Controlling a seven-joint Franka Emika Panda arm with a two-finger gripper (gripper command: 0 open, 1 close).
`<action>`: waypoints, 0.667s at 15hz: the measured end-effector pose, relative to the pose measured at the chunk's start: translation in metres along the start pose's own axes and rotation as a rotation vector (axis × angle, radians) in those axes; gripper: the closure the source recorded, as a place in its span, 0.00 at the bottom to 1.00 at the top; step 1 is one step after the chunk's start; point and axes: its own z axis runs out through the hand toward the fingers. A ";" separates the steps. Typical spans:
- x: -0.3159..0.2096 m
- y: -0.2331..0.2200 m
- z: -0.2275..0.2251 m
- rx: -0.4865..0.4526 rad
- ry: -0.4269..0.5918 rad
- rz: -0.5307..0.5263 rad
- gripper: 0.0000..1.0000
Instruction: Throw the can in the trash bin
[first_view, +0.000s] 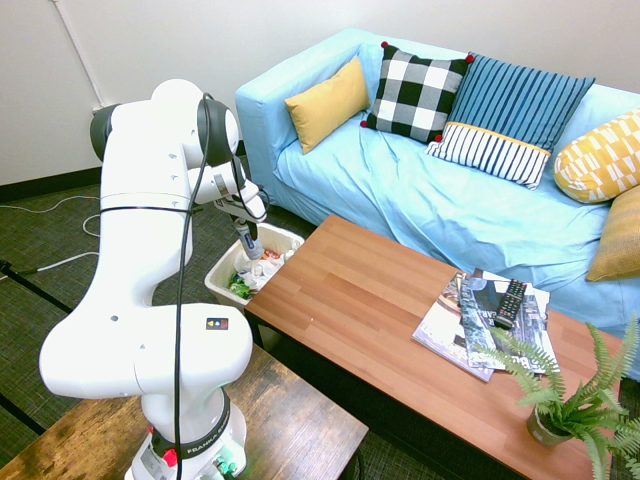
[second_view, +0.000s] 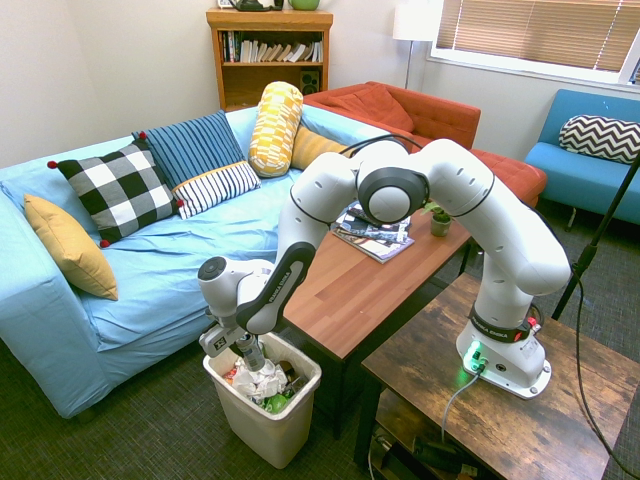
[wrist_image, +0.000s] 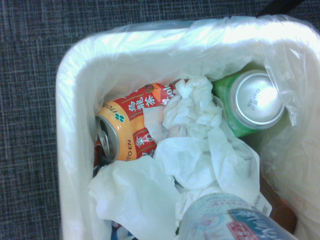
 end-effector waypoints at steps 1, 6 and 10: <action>-0.001 -0.001 -0.001 -0.002 0.002 -0.001 0.00; 0.005 -0.003 -0.005 -0.007 0.015 0.010 0.00; 0.005 -0.005 -0.012 -0.002 0.017 0.023 0.00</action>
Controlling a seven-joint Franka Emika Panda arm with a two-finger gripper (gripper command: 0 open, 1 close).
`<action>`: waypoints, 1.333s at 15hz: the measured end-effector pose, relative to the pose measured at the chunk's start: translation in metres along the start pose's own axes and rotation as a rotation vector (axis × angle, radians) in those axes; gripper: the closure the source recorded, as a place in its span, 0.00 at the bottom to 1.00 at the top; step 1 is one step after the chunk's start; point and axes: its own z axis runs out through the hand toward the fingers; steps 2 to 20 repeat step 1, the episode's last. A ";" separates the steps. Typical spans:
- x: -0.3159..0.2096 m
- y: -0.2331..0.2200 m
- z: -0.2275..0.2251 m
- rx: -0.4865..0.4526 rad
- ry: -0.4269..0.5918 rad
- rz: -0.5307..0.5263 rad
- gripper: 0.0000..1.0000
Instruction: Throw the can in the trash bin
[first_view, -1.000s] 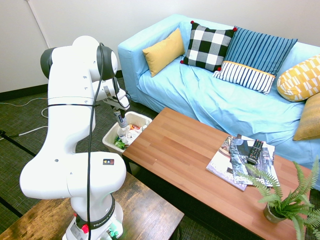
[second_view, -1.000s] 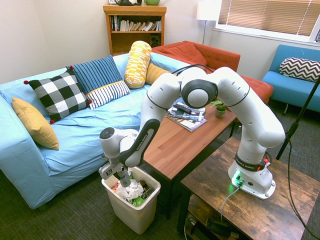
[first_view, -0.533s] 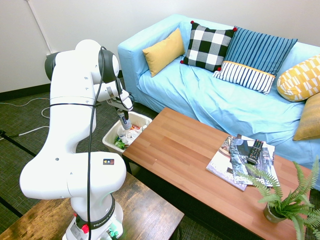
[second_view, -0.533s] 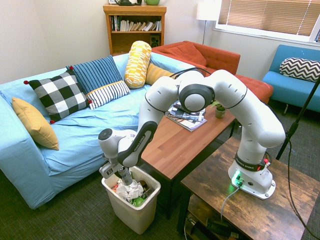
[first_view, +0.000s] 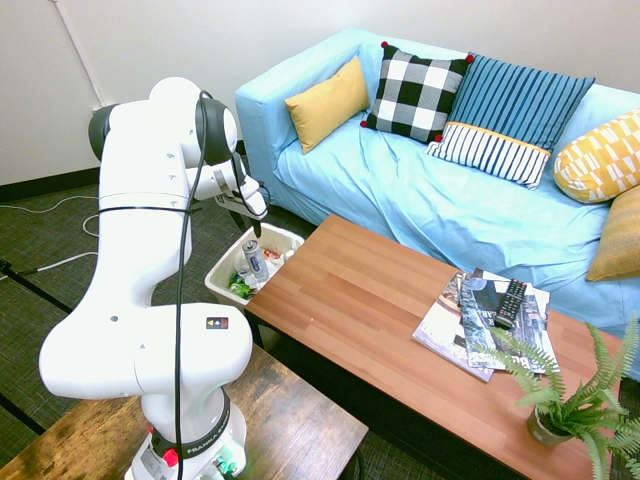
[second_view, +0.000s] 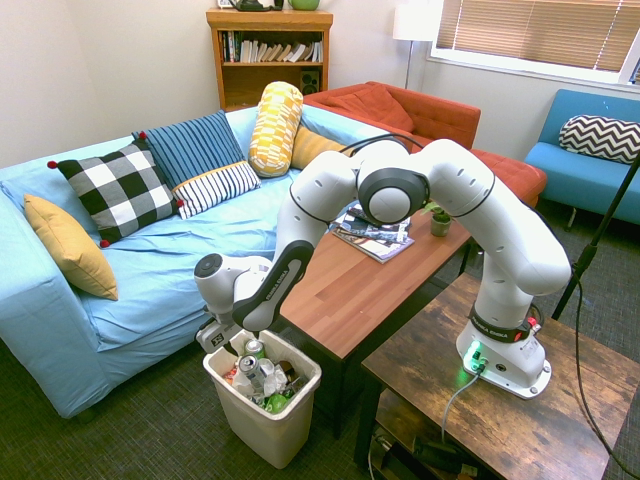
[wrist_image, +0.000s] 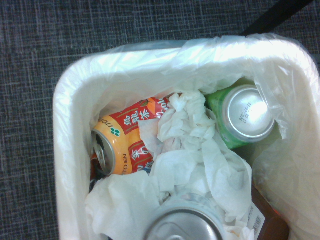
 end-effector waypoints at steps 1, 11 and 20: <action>-0.001 -0.001 -0.008 0.005 0.003 0.007 0.00; -0.001 -0.001 -0.008 0.005 0.003 0.007 0.00; -0.001 -0.001 -0.008 0.005 0.003 0.007 0.00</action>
